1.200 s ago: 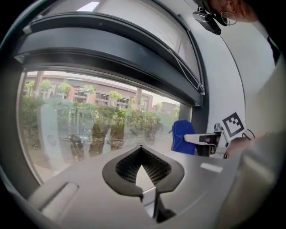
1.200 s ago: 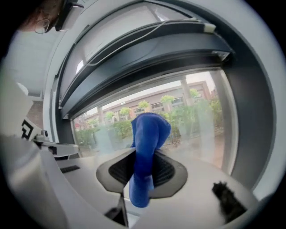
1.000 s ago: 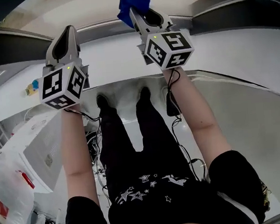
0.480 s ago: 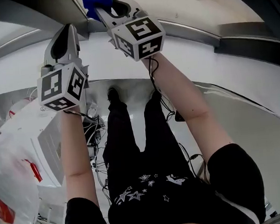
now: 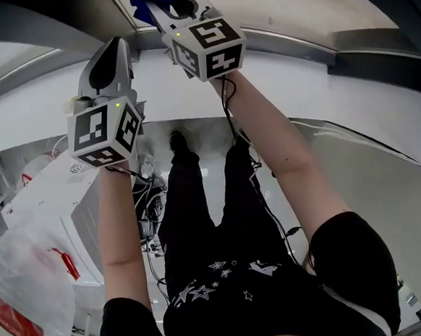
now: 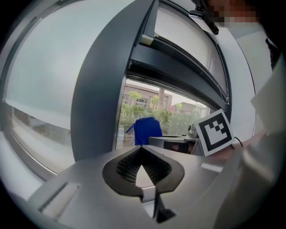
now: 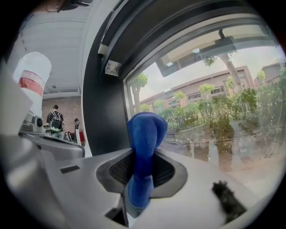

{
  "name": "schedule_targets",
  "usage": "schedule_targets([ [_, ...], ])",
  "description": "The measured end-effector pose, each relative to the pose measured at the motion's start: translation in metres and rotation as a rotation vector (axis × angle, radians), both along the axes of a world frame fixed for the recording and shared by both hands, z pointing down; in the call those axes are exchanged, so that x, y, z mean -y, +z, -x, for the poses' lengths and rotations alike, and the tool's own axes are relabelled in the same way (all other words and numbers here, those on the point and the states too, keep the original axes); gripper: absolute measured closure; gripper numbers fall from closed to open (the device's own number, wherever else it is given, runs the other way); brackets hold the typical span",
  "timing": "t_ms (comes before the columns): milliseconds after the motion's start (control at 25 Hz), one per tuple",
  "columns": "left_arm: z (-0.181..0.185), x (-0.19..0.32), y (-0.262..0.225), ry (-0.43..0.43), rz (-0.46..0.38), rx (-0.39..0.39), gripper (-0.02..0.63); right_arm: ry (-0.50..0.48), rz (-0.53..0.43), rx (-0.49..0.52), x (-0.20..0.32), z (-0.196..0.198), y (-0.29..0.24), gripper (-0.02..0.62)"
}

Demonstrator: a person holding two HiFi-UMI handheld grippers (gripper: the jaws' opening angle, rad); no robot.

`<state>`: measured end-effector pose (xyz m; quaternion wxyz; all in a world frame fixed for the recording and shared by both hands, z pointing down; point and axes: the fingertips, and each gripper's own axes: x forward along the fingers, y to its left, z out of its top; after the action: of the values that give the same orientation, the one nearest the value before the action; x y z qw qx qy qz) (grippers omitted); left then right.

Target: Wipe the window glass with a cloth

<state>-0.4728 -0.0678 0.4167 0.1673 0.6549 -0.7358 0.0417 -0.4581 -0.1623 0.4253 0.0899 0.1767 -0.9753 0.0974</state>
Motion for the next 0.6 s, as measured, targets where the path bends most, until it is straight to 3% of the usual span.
schedule_targets([
  [200, -0.039, 0.023, 0.004, 0.048, 0.016, -0.004, 0.597, 0.052, 0.009, -0.006, 0.019, -0.054, 0.0, 0.509],
  [600, -0.168, 0.091, -0.001, 0.236, 0.023, 0.015, 0.597, 0.258, 0.03, 0.014, 0.081, -0.206, 0.004, 0.509],
])
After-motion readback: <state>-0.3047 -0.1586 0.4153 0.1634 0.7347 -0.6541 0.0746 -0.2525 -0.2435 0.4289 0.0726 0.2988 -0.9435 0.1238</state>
